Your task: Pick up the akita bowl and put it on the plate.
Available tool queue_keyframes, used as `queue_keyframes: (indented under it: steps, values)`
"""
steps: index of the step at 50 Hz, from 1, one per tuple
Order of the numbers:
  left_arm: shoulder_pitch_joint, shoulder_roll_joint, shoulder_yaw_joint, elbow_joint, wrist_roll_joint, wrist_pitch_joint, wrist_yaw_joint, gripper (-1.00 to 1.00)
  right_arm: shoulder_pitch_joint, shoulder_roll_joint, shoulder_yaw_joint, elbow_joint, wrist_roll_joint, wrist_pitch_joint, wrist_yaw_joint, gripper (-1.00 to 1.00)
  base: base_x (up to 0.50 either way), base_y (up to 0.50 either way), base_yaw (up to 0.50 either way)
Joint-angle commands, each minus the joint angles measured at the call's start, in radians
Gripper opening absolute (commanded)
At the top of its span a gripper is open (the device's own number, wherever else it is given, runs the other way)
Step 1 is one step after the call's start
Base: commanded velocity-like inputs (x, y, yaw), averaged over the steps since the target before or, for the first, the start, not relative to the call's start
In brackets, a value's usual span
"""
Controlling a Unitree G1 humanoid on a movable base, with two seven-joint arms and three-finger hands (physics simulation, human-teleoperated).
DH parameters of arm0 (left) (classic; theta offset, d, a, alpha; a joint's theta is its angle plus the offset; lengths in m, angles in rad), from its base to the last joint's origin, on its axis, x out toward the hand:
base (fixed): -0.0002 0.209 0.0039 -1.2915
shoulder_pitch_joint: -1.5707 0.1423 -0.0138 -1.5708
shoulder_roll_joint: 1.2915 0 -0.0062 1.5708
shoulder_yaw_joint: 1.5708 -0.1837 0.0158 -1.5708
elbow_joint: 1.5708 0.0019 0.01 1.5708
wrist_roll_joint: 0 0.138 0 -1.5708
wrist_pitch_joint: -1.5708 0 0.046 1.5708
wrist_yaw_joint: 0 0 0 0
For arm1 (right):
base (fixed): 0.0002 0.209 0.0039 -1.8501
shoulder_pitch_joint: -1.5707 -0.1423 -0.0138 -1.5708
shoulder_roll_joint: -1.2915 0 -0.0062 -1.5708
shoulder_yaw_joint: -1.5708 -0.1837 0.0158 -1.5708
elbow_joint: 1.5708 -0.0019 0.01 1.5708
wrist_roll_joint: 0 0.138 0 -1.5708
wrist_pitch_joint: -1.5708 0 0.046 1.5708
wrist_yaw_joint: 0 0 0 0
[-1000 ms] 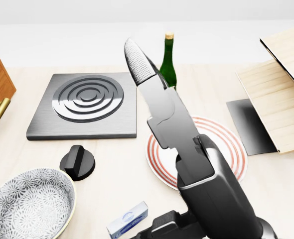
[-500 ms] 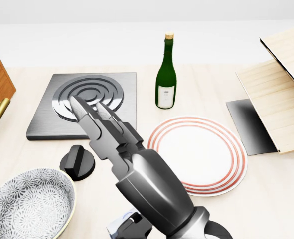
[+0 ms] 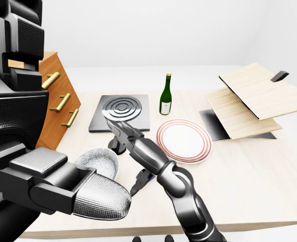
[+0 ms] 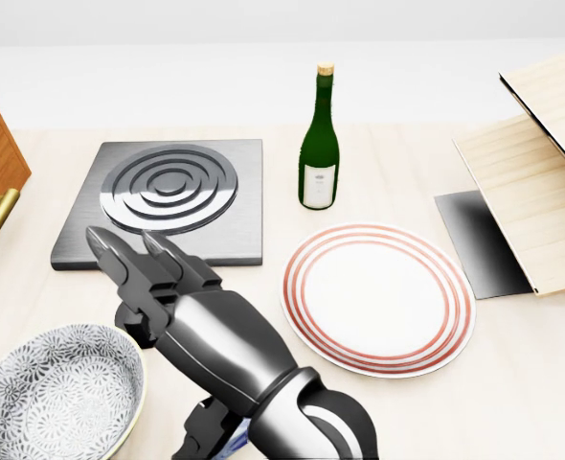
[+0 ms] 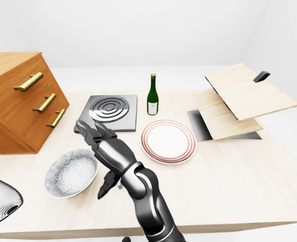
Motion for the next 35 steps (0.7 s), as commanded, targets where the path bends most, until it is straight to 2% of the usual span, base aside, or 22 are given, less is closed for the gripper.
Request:
queue_keyframes:
  steps: [1, 10, 13, 18, 20, 24, 30, 35]
  values:
    - [-0.006, 0.005, -0.022, 0.0, 0.006, 0.0, 0.0, 0.95, -0.046, 0.05, 0.016, 0.142, -0.117, 0.0, 0.016, 1.0, 0.0, 0.0, 0.0]
    - [-0.006, 0.012, -0.034, 0.0, 0.006, 0.0, 0.0, 0.95, -0.03, 0.095, 0.056, 0.166, -0.191, -0.003, 0.025, 1.0, 0.0, 0.0, 0.0]
    - [-0.007, 0.011, -0.04, 0.0, 0.01, 0.0, 0.0, 0.95, -0.036, 0.108, 0.068, 0.189, -0.209, -0.015, 0.015, 1.0, 0.0, 0.0, 0.0]
    - [-0.002, 0.014, -0.033, 0.0, 0.008, 0.0, 0.0, 0.96, -0.035, 0.121, 0.092, 0.239, -0.244, -0.056, -0.013, 1.0, 0.0, 0.0, 0.0]
    - [-0.003, 0.012, -0.038, 0.0, 0.011, 0.0, 0.0, 0.96, -0.062, 0.14, 0.097, 0.323, -0.265, -0.083, -0.056, 1.0, 0.0, 0.0, 0.0]
    - [0.003, 0.014, -0.03, 0.0, 0.009, 0.0, 0.0, 0.96, -0.048, 0.159, 0.105, 0.335, -0.287, -0.1, -0.057, 1.0, 0.0, 0.0, 0.0]
    - [0.001, 0.01, -0.04, 0.0, 0.017, 0.0, 0.0, 0.96, -0.014, 0.166, 0.15, 0.278, -0.318, -0.093, -0.029, 1.0, 0.0, 0.0, 0.0]
    - [-0.003, 0.005, -0.039, 0.0, 0.017, 0.0, 0.0, 0.96, -0.001, 0.164, 0.183, 0.261, -0.335, -0.099, -0.023, 1.0, 0.0, 0.0, 0.0]
